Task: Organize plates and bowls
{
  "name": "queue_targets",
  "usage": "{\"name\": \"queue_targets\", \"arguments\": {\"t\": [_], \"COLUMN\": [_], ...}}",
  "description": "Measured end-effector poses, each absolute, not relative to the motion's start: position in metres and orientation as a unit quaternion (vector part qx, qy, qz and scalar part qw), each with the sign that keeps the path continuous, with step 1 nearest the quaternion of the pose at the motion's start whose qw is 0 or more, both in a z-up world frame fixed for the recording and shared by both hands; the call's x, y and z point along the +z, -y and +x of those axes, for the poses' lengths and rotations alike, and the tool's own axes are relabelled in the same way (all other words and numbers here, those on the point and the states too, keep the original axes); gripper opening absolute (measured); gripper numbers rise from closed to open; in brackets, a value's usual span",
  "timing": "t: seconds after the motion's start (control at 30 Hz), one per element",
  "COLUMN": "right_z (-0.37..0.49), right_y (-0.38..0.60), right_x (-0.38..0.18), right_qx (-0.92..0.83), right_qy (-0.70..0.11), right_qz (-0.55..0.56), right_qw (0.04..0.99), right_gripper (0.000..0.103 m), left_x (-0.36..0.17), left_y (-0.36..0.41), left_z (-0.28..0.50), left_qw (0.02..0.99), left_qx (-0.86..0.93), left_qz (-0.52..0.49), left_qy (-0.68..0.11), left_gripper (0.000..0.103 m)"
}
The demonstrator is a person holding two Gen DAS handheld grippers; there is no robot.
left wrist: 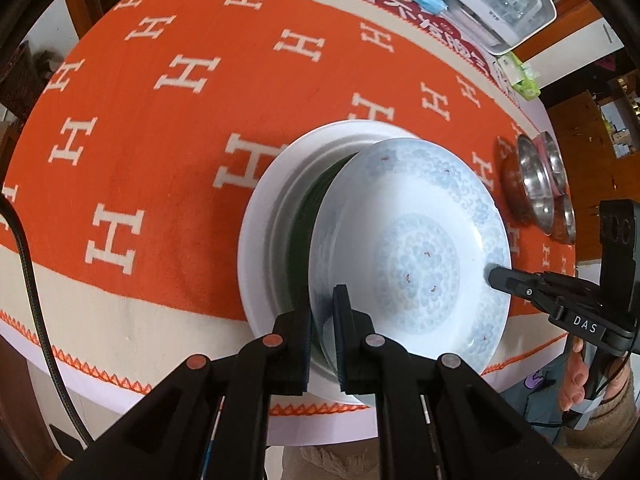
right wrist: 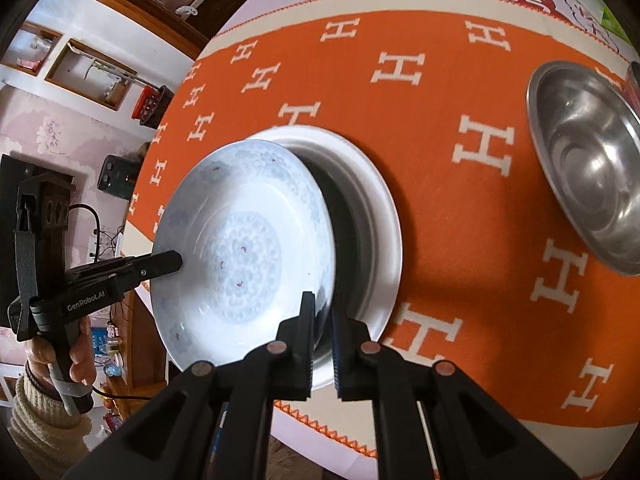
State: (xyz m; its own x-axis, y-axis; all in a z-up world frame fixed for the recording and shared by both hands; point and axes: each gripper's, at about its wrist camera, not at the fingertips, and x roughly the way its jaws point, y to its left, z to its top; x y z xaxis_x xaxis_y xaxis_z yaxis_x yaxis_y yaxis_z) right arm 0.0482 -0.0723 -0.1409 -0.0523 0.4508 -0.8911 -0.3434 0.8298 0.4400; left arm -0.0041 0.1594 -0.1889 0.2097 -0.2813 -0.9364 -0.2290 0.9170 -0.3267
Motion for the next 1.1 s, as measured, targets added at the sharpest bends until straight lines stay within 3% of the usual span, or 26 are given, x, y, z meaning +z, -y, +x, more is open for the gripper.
{"name": "queue_targets", "arguments": {"t": [0.83, 0.9, 1.03, 1.1], "right_z": [0.05, 0.049, 0.045, 0.044], "right_y": [0.066, 0.062, 0.053, 0.051], "right_x": [-0.16, -0.158, -0.153, -0.15], "right_qx": [0.271, 0.27, 0.266, 0.263], "right_qy": [-0.664, -0.661, -0.653, -0.65], "right_qz": [0.023, 0.013, -0.029, -0.042], "right_qw": [0.697, 0.7, 0.708, 0.711], "right_gripper": [0.007, 0.008, 0.011, 0.013], "left_x": [-0.21, -0.208, -0.194, -0.184], "left_y": [-0.145, -0.146, -0.144, -0.144], "left_z": [0.02, 0.02, 0.022, 0.022], "left_qw": [0.748, 0.752, 0.768, 0.777], "left_qx": [-0.003, -0.002, 0.007, 0.012], "left_qz": [-0.164, -0.16, -0.144, -0.14], "left_qy": [-0.643, -0.64, -0.625, -0.614], "left_gripper": [0.009, 0.014, 0.056, 0.064]}}
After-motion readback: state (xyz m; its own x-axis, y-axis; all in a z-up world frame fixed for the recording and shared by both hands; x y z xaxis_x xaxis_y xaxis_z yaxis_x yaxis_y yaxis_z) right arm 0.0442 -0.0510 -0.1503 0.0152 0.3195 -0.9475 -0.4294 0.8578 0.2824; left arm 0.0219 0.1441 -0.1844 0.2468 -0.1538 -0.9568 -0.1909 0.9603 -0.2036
